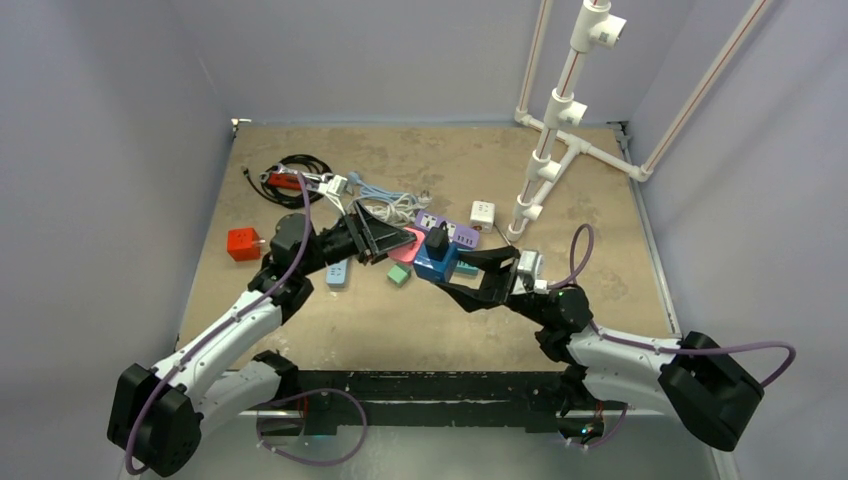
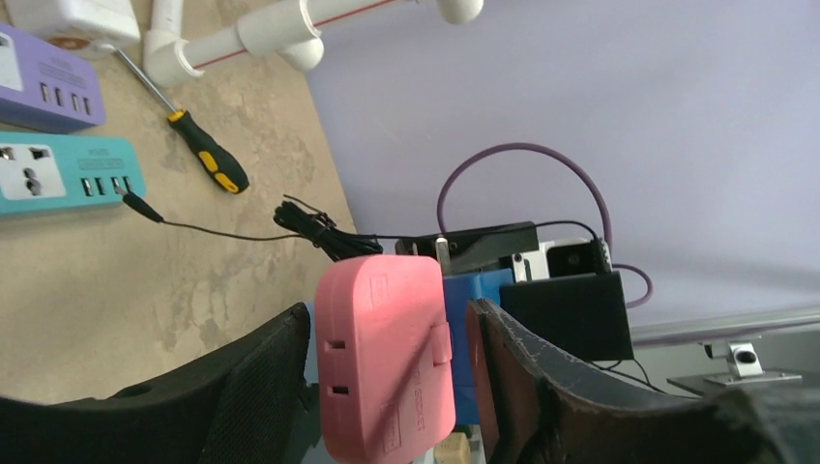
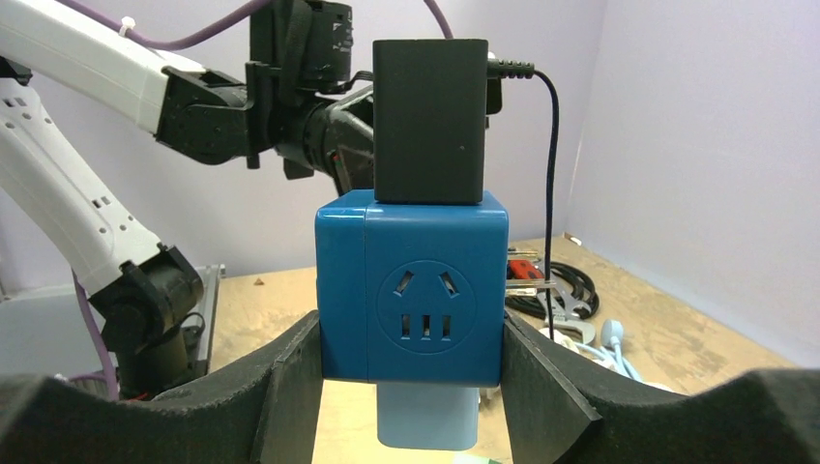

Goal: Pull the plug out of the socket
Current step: Remove the plug from the socket.

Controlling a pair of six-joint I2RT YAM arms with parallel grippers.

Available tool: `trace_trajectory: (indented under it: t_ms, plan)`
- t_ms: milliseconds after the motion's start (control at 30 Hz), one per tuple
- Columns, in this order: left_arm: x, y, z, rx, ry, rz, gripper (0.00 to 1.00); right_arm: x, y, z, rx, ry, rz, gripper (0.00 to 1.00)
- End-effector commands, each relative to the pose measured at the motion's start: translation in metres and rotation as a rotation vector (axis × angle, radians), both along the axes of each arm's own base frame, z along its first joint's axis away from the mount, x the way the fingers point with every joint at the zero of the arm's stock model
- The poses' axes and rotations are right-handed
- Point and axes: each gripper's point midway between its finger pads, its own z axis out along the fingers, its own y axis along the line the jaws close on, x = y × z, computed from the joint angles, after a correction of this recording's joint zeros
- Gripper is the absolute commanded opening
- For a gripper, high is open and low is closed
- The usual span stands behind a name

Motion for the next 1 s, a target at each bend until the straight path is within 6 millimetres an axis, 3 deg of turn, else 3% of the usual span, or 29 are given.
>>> trace_trajectory:
  t_ms: [0,200,367,600,733,900,967]
  plan:
    - [-0.013,-0.007,0.015,-0.042,-0.035,-0.04,0.57,-0.003,-0.016,0.04,0.131,-0.119,-0.057,0.0]
    - [-0.016,-0.006,0.015,-0.059,-0.025,-0.037,0.47,-0.003,-0.017,0.039,0.139,-0.118,-0.065,0.0]
    - [-0.018,-0.005,0.02,-0.111,-0.014,-0.035,0.3,-0.005,-0.015,0.037,0.139,-0.114,-0.043,0.02]
    - [-0.021,-0.004,0.023,-0.175,0.015,-0.036,0.0,-0.001,-0.009,0.031,0.119,-0.097,-0.037,0.24]
    - [-0.022,-0.003,0.026,-0.194,0.015,-0.038,0.0,0.003,-0.004,0.026,0.099,-0.084,-0.034,0.37]
    - [-0.023,-0.003,0.032,-0.203,-0.007,-0.04,0.0,0.011,0.007,0.016,0.05,-0.047,-0.028,0.65]
    - [-0.024,-0.003,0.033,-0.205,-0.012,-0.042,0.0,0.017,0.013,0.013,0.023,-0.026,-0.028,0.69]
